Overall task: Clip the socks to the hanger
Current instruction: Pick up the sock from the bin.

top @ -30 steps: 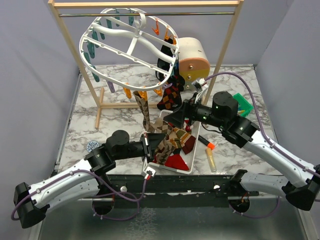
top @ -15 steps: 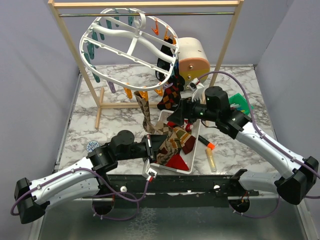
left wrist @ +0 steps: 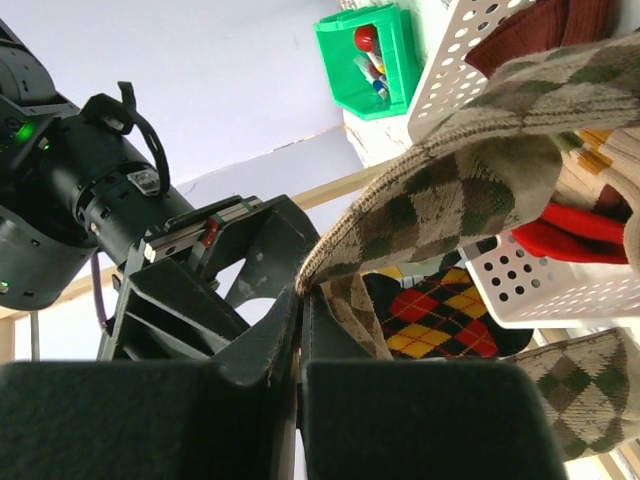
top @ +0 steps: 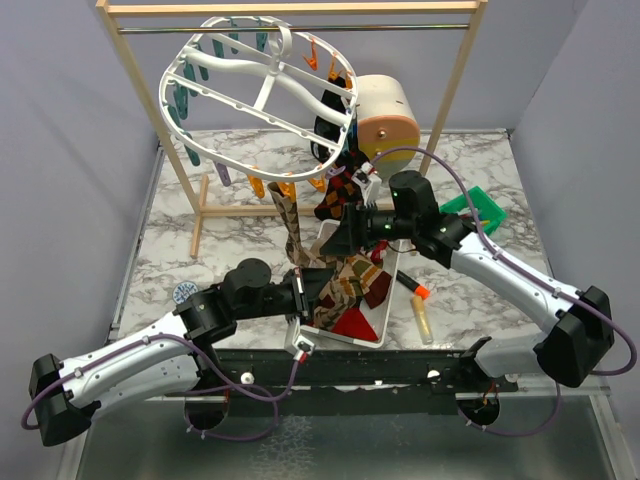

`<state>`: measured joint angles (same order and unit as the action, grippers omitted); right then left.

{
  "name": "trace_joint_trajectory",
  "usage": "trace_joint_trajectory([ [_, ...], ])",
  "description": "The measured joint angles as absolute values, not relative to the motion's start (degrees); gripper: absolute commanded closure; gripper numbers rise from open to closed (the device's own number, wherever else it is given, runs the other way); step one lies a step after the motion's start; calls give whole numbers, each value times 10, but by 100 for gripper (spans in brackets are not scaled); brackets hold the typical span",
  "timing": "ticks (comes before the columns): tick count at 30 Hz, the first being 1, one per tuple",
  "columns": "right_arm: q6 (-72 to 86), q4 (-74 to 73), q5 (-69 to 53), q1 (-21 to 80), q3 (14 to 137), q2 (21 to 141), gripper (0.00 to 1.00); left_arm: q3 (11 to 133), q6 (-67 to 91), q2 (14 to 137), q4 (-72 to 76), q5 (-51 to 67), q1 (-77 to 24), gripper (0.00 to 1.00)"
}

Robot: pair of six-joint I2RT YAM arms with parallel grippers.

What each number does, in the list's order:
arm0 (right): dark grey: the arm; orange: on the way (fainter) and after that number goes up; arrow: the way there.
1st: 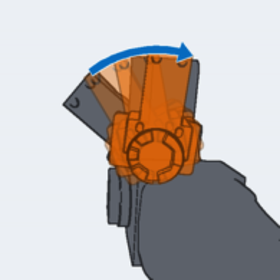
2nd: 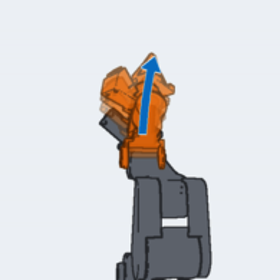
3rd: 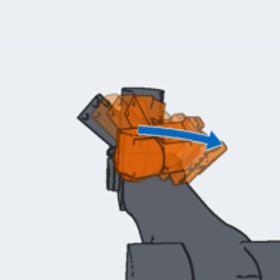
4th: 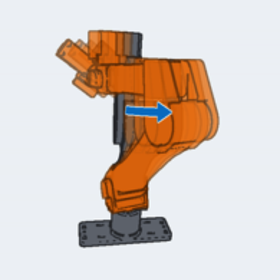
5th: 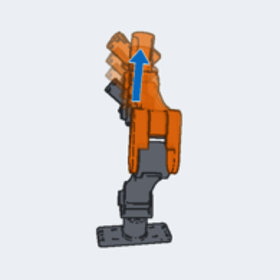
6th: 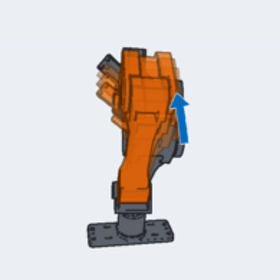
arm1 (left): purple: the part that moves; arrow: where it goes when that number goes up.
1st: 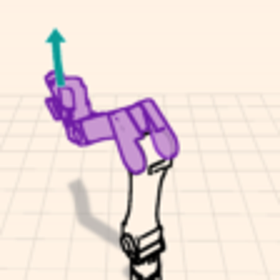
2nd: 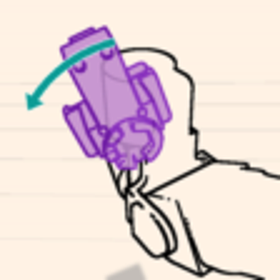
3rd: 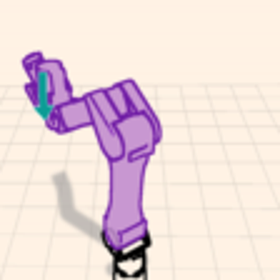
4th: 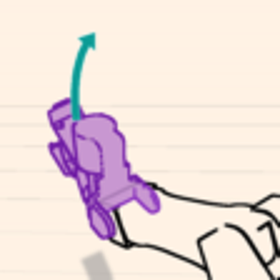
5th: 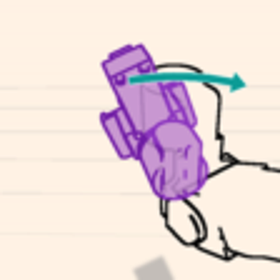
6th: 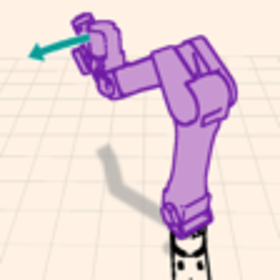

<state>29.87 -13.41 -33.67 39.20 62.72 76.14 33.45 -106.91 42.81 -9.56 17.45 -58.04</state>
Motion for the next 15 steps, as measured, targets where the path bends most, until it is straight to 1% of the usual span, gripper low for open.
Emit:
trace_joint_trajectory([
  [4,300,-129,-349,392,623,766,33,343,-1074,432,-95,174,-582,100],
  [8,300,-130,-360,392,618,774,40,346,-1079,437,-96,173,-582,100],
  [10,300,-130,-366,392,617,780,47,348,-1080,439,-96,173,-582,100],
  [14,300,-130,-375,392,615,782,67,350,-1082,441,-96,173,-582,100],
  [15,300,-130,-376,392,615,782,74,350,-1082,441,-95,173,-582,100],
])
